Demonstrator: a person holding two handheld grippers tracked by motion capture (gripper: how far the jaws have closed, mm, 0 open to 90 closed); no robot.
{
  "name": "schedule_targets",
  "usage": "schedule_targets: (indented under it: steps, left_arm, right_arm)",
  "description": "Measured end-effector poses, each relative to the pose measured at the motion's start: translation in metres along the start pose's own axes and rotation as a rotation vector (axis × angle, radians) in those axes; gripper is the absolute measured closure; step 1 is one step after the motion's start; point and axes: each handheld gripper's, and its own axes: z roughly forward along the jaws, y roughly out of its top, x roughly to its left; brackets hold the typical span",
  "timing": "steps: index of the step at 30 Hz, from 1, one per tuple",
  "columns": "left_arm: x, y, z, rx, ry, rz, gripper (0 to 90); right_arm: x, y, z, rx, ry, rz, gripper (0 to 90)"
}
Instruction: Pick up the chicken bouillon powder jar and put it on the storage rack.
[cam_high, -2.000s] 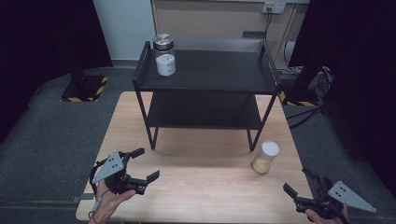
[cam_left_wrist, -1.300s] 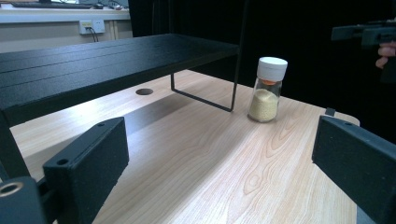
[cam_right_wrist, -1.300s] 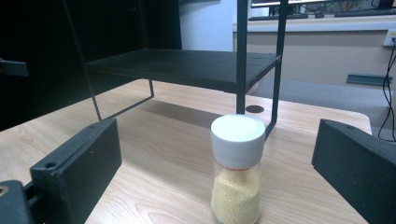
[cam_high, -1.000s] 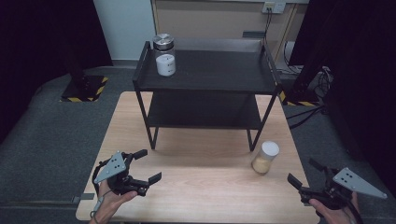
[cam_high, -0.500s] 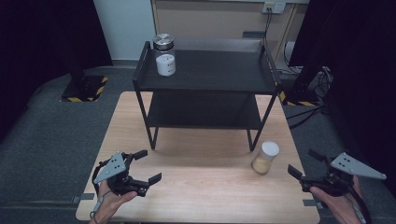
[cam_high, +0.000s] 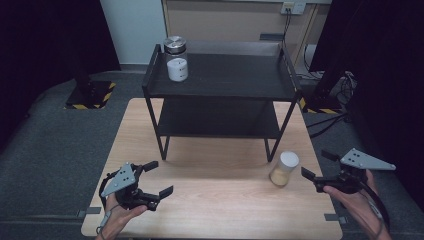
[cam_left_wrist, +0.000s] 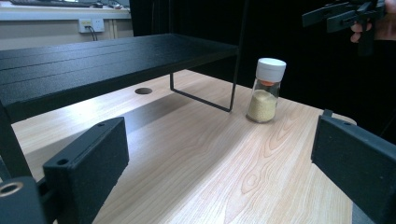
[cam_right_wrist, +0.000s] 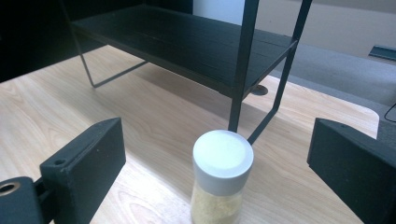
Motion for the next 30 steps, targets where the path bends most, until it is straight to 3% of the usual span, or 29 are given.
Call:
schedule_targets:
  steps: [4,6,8,30]
  left_arm:
    - [-0.001,0.0,0.0,0.001,0.002,0.005,2.8]
    - [-0.001,0.0,0.0,0.002,0.002,0.007,2.8]
    - [-0.001,0.0,0.0,0.001,0.003,0.006,2.8]
    - [-0.002,0.001,0.001,0.013,0.002,0.014,2.8]
  right_arm:
    - [-0.003,-0.001,0.009,0.009,0.005,0.008,4.4]
    - [-0.002,0.001,0.015,0.027,0.0,-0.026,4.5]
    - [-0.005,-0.002,0.021,0.025,0.003,-0.003,4.0]
    - [-0.015,-0.018,0.076,0.095,0.013,0.022,5.0]
